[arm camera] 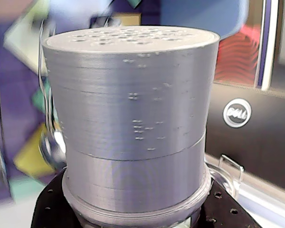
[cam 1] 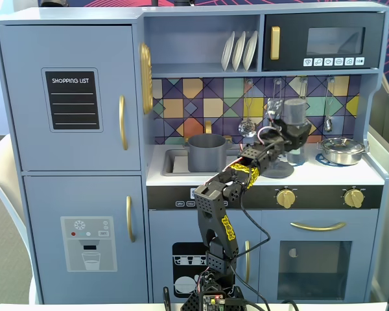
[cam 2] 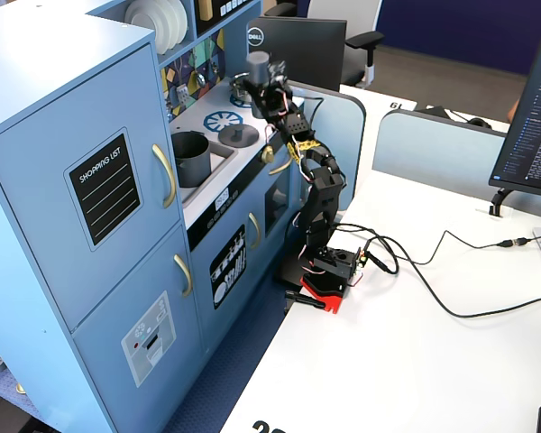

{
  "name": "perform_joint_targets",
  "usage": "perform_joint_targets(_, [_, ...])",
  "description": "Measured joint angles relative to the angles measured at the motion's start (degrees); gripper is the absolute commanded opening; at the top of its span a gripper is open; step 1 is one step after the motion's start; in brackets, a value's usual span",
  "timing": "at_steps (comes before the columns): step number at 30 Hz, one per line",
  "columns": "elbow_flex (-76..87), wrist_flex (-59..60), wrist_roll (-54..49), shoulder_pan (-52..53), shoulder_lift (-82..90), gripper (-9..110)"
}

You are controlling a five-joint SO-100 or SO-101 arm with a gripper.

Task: Put salt in the gray recipient

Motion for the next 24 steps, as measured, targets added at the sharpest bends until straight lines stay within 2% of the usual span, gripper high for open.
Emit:
perform_joint_targets(11, [1.3, -6.5, -2.7, 1.6, -6.0, 0])
perform_joint_targets(24, [-5.9, -2.3, 6.9, 4.5, -14.6, 0])
